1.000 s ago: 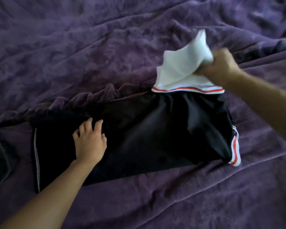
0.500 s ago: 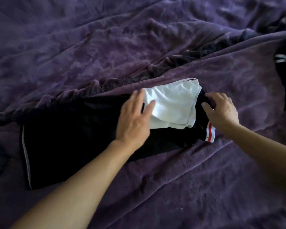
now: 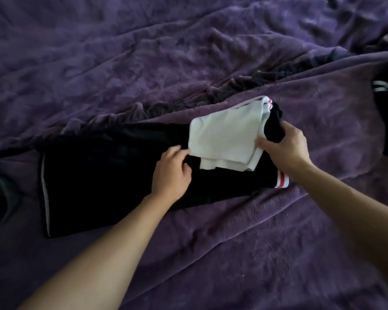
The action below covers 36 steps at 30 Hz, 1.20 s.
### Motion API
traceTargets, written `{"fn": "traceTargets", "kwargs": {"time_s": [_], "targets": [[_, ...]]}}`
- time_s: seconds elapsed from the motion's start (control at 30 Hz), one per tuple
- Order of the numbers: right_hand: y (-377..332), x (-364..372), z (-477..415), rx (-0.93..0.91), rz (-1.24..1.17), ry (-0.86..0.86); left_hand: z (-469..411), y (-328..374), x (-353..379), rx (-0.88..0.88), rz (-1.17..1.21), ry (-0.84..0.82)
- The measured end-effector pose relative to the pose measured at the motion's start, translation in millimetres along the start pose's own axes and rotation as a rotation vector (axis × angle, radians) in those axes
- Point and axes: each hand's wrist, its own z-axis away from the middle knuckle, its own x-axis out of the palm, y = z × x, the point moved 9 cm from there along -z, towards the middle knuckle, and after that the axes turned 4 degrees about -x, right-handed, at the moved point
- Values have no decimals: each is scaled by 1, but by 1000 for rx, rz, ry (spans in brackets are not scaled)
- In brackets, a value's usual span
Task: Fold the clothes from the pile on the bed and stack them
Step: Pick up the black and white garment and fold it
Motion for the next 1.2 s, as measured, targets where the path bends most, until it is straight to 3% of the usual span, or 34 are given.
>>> {"fn": "traceTargets", "kwargs": {"time_s": [0.13,0.27,0.33,0.4,0.43,0.5,0.6,0.63,0.7,0.8,0.97,1.03,1.1,1.13,1.2], "targets": [[-85,15,38,-276,260,-10,31,-57,-50,-215,107,156],[-142,104,66,-475,417,-215,70,-109,-76,-400,212,256],[-150,163,78,-452,368,-460,85,-126,-80,-452,251,288],[-142,208,89,-253,197,-746,96,-137,-81,-484,270,301],[-136,218,91,-180,128,-799,100,-139,-80,-486,270,301],[-140,212,80,-314,137,-645,103,-133,-78,-434,221,296],[-169,167,68,-814,247,-103,96,-94,-63,-176,-7,261],[-175,163,66,-922,306,-47,91,-80,-49,-94,-105,207],[-170,182,47,-984,528,-171,86,-66,-8,-10,-296,14],[-138,214,10,-896,874,-369,90,-83,46,-31,-444,-229],[-122,233,-10,-819,878,-462,87,-96,48,8,-374,-246],[-129,203,-9,-767,628,-296,85,-92,31,32,-298,-176],[-108,156,-11,-552,285,-51,81,-88,9,19,-184,-73],[-85,141,-11,-389,119,-1,76,-88,2,-8,-103,-50],[-35,148,-1,1,-207,-109,60,-95,-1,-125,124,-73]]}}
